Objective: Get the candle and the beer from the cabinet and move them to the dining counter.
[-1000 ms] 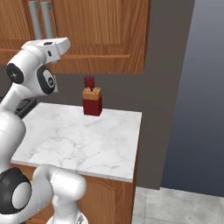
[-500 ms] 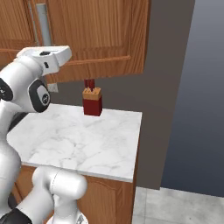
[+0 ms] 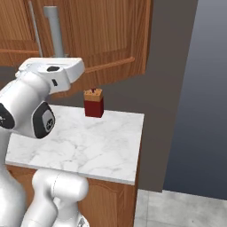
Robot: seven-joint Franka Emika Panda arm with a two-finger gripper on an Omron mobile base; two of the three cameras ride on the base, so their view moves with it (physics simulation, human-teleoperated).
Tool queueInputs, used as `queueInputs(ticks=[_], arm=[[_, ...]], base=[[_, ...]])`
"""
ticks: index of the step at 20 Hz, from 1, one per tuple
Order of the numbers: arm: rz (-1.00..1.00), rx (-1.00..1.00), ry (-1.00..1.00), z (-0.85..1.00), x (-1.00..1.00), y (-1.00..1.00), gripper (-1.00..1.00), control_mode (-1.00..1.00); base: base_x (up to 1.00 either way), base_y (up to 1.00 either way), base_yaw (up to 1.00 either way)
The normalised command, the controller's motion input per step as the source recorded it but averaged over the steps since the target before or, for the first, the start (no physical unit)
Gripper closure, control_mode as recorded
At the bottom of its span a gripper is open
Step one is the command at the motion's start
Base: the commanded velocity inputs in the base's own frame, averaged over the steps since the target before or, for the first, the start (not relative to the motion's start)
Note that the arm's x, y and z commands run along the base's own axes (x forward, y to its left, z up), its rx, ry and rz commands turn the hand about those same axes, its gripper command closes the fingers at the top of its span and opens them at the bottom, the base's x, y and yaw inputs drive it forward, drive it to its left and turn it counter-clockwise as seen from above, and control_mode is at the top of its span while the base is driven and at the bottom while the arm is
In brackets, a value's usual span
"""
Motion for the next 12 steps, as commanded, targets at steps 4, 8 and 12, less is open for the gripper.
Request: queueInputs(ticks=[4,8,12], arm=[[0.00,0.00,-0.04,-0.21,-0.86,-0.07,-1.00,-1.00],[0.00,-0.05,-0.20,-0.01,-1.00,0.34,-1.00,-1.00],[0.00,-0.18,-0.19,0.00,-0.84,0.97,-1.00,-1.00]], base=[[0.00,0.00,0.00],[0.00,0.00,0.00],[0.00,0.00,0.00]])
